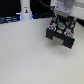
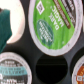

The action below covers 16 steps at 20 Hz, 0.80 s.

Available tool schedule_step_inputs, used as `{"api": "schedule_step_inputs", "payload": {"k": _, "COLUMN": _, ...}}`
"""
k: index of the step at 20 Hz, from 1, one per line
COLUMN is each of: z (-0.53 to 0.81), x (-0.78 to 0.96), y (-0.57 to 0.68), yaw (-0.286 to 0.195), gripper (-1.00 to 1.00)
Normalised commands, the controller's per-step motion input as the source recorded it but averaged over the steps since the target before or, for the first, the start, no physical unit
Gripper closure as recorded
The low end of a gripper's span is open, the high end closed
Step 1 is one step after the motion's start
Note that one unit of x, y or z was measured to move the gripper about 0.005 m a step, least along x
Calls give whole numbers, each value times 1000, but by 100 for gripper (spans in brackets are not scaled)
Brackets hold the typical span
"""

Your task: Open the kcup holder, insert the kcup into the holder, and close the kcup holder

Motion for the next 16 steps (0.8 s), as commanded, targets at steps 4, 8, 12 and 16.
{"api": "schedule_step_inputs", "payload": {"k": 4, "z": 490, "x": 254, "y": -265, "yaw": 102, "gripper": -100}}
{"api": "schedule_step_inputs", "payload": {"k": 8, "z": 381, "x": 426, "y": -381, "yaw": 70, "gripper": -100}}
{"api": "schedule_step_inputs", "payload": {"k": 12, "z": 283, "x": 604, "y": -439, "yaw": 20, "gripper": -100}}
{"api": "schedule_step_inputs", "payload": {"k": 16, "z": 193, "x": 678, "y": -422, "yaw": 8, "gripper": -100}}
